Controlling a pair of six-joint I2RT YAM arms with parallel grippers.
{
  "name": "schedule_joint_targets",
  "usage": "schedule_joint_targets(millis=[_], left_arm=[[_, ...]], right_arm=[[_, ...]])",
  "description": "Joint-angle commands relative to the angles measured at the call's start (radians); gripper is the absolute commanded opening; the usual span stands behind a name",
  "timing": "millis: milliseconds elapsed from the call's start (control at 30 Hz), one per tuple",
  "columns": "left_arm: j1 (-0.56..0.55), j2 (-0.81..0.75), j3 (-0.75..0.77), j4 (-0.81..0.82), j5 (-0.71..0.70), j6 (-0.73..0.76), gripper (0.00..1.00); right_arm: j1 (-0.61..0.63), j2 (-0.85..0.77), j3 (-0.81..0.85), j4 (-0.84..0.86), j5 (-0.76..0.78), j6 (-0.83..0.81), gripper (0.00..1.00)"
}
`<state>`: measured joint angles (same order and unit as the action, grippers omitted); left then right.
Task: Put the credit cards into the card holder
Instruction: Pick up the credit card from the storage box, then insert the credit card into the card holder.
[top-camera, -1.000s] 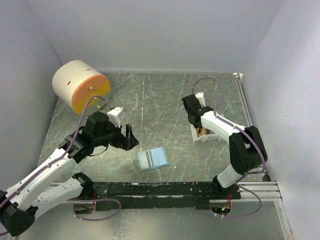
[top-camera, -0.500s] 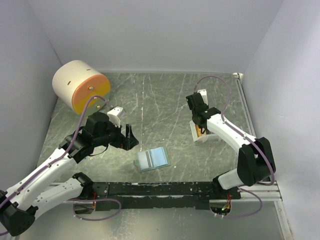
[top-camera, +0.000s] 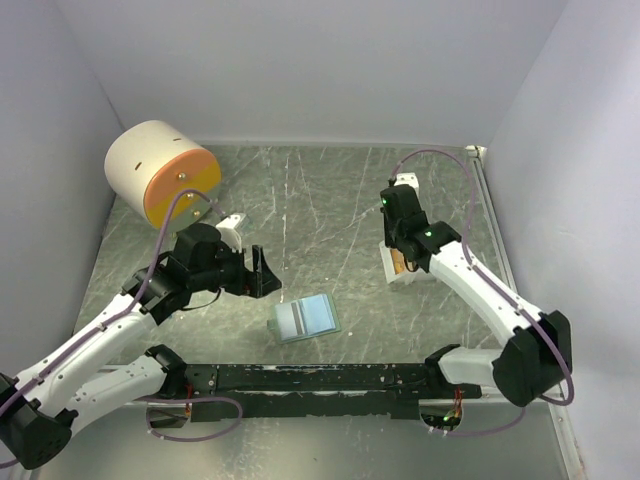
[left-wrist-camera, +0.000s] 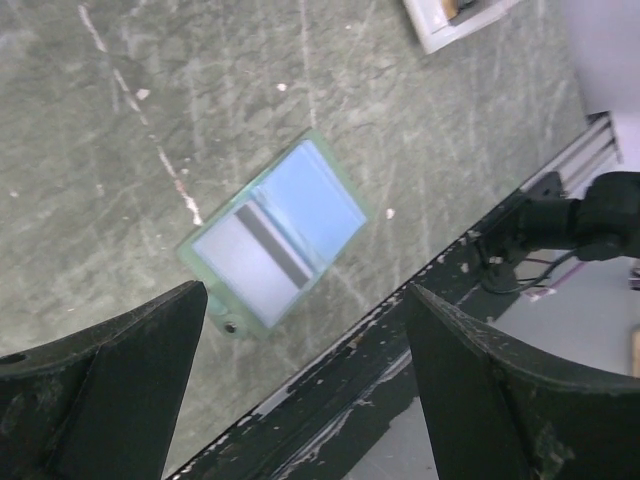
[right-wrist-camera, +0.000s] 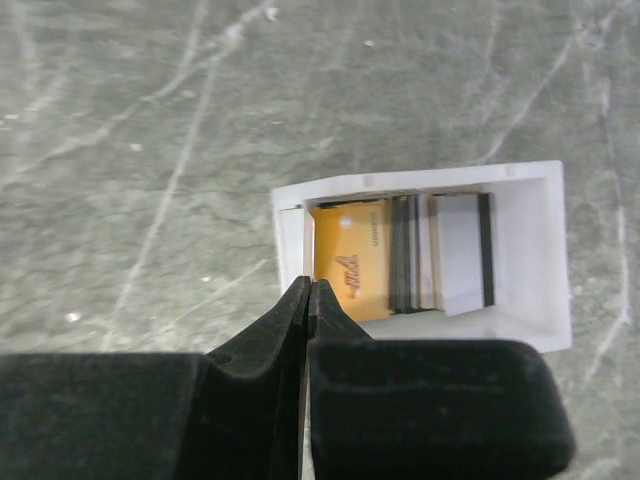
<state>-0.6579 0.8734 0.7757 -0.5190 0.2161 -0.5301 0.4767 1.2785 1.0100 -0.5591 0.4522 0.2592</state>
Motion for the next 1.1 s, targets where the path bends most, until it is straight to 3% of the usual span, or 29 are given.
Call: schedule_joint_targets(millis=[0,200,400,700,767,1067], left_arm=[[0.001,-0.022,-0.040,0.118,0.119,-0.153,0.90],[0.001,-0.044,-0.114,0.232,0.161,-0.294,0.86],[0.001,-0.017,-0.170,0.212,0.088,-0.288,0.75],[0.001,0.060,-0.275,0.326,0.144,-0.280,0.24],[0.002,0.110,-0.305,0.378,0.172,-0.283,0.07],[0.001,0.213,-0.364,0.428,0.153,-0.268,0.07]], right_arm=[[0.054,-0.069,0.020,0.009,-0.128,0.057,0.00],[0.156,-0.153,-0.037,0.090,-0.254,0.162,0.00],[0.248,-0.209,-0.132,0.201,-0.317,0.268,0.00],[0.305,-0.229,-0.308,0.409,-0.448,0.411,0.00],[0.326,-0.208,-0.366,0.493,-0.481,0.461,0.00],[0.369,-0.125,-0.456,0.663,-0.522,0.534,0.00]])
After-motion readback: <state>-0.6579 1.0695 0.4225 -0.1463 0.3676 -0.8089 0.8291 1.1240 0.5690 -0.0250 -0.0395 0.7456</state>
